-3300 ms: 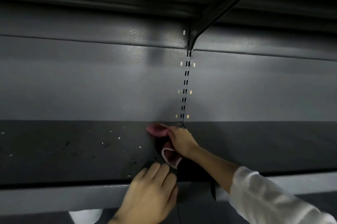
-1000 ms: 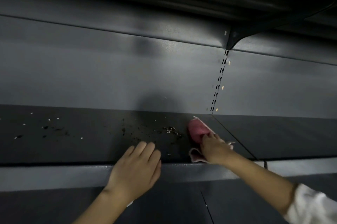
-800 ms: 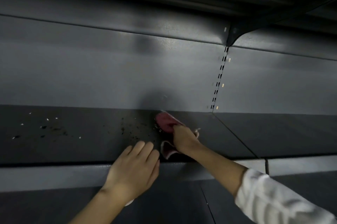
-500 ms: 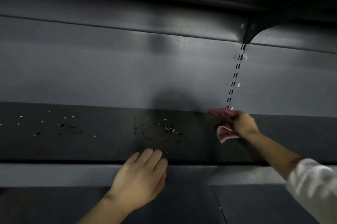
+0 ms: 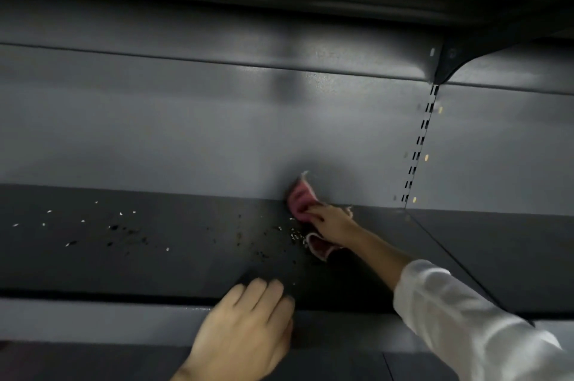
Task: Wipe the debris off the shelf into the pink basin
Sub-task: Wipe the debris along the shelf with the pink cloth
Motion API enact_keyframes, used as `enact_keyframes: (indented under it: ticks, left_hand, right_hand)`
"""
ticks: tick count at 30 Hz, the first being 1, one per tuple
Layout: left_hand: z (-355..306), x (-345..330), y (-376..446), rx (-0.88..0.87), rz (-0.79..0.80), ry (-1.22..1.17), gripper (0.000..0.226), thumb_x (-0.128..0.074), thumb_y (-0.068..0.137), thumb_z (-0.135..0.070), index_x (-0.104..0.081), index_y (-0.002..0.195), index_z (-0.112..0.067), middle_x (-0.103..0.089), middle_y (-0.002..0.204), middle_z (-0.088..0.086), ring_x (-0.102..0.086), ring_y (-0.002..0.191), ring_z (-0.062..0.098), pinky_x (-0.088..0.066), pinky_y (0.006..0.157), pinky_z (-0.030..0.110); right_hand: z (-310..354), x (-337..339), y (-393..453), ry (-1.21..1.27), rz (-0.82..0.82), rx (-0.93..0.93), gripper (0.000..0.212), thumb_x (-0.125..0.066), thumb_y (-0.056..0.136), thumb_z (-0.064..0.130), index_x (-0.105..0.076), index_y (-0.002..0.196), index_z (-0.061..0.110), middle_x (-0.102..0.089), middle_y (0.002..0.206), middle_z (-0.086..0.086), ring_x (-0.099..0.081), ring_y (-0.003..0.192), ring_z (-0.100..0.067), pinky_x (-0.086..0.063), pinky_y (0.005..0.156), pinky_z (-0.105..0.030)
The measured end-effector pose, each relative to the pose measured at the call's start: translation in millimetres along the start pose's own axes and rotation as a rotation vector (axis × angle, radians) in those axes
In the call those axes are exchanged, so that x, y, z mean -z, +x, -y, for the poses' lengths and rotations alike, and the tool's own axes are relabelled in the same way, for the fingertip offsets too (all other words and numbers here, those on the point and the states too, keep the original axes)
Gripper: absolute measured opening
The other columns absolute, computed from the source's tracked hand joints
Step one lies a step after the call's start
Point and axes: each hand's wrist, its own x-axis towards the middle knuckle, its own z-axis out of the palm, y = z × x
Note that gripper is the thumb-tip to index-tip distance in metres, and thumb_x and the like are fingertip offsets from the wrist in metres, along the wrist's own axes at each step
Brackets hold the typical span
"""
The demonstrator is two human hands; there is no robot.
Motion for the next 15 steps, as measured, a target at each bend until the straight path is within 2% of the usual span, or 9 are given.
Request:
enact_keyframes:
  ticks: [2, 3, 5, 8, 10, 12, 13, 15]
  left_hand:
    - [1, 2, -1, -0.019, 0.011, 0.012, 0.023, -0.05, 0.069, -0.031, -0.069, 0.064, -0.019, -0.062, 0.065, 0.001, -0.037, 0.07, 0.02, -0.03, 0.059, 0.029]
    - [1, 3, -1, -0.024, 0.018, 0.016, 0.024, -0.05, 0.07, -0.031, -0.069, 0.065, -0.019, -0.062, 0.065, 0.001, -0.037, 0.07, 0.02, -0.029, 0.059, 0.028]
    - [1, 4, -2, -0.024, 0.023, 0.022, 0.024, -0.049, 0.07, -0.03, -0.07, 0.066, -0.018, -0.062, 0.066, 0.001, -0.037, 0.07, 0.02, -0.028, 0.06, 0.028]
    - [2, 4, -3, -0.027, 0.015, 0.005, 0.024, -0.049, 0.072, -0.029, -0.069, 0.067, -0.017, -0.061, 0.066, 0.001, -0.037, 0.07, 0.019, -0.028, 0.06, 0.028]
    - [2, 3, -3, -0.034, 0.011, 0.006, 0.024, -0.049, 0.072, -0.029, -0.069, 0.068, -0.017, -0.061, 0.066, 0.001, -0.037, 0.07, 0.02, -0.029, 0.06, 0.028]
    - [2, 2, -3, -0.044, 0.012, 0.011, 0.025, -0.049, 0.072, -0.029, -0.07, 0.069, -0.017, -0.061, 0.066, 0.001, -0.037, 0.07, 0.019, -0.029, 0.06, 0.028]
    - [2, 1, -3, -0.046, 0.01, 0.011, 0.025, -0.049, 0.072, -0.029, -0.07, 0.069, -0.016, -0.061, 0.066, 0.001, -0.037, 0.07, 0.019, -0.029, 0.06, 0.028]
    - [2, 0, -3, -0.047, 0.005, 0.01, 0.026, -0.049, 0.073, -0.029, -0.071, 0.07, -0.016, -0.062, 0.068, 0.001, -0.037, 0.07, 0.018, -0.028, 0.061, 0.028]
  right_hand:
    - [8, -3, -2, 0.13, 0.01, 0.06, 0.032, -0.04, 0.096, 0.013, -0.059, 0.12, 0.011, -0.057, 0.133, -0.012, -0.053, 0.12, -0.027, -0.035, 0.104, -0.032]
    - [10, -3, -4, 0.179, -0.008, 0.088, 0.03, -0.04, 0.095, 0.011, -0.061, 0.117, 0.007, -0.061, 0.126, -0.014, -0.056, 0.114, -0.027, -0.039, 0.099, -0.033]
    - [9, 6, -10, 0.259, -0.108, 0.094, 0.028, -0.039, 0.096, 0.008, -0.062, 0.109, 0.0, -0.065, 0.115, -0.02, -0.06, 0.105, -0.029, -0.042, 0.087, -0.03]
    - [-10, 32, -17, 0.375, -0.292, 0.008, 0.027, -0.038, 0.096, 0.009, -0.061, 0.104, -0.003, -0.065, 0.111, -0.024, -0.057, 0.09, -0.022, -0.043, 0.082, -0.03]
    - [-32, 53, -23, 0.458, -0.377, -0.086, 0.028, -0.039, 0.096, 0.011, -0.061, 0.108, -0.002, -0.064, 0.113, -0.022, -0.054, 0.092, -0.018, -0.042, 0.084, -0.027]
    - [-55, 73, -28, 0.482, -0.426, -0.16, 0.029, -0.039, 0.095, 0.013, -0.061, 0.109, 0.001, -0.064, 0.115, -0.021, -0.058, 0.101, -0.026, -0.043, 0.089, -0.031]
    - [-64, 81, -30, 0.471, -0.434, -0.182, 0.029, -0.039, 0.095, 0.017, -0.061, 0.108, 0.004, -0.063, 0.116, -0.021, -0.059, 0.105, -0.03, -0.043, 0.087, -0.033]
    - [-76, 92, -33, 0.375, -0.397, -0.235, 0.031, -0.038, 0.095, 0.029, -0.058, 0.105, 0.008, -0.061, 0.118, -0.02, -0.057, 0.107, -0.032, -0.038, 0.082, -0.03]
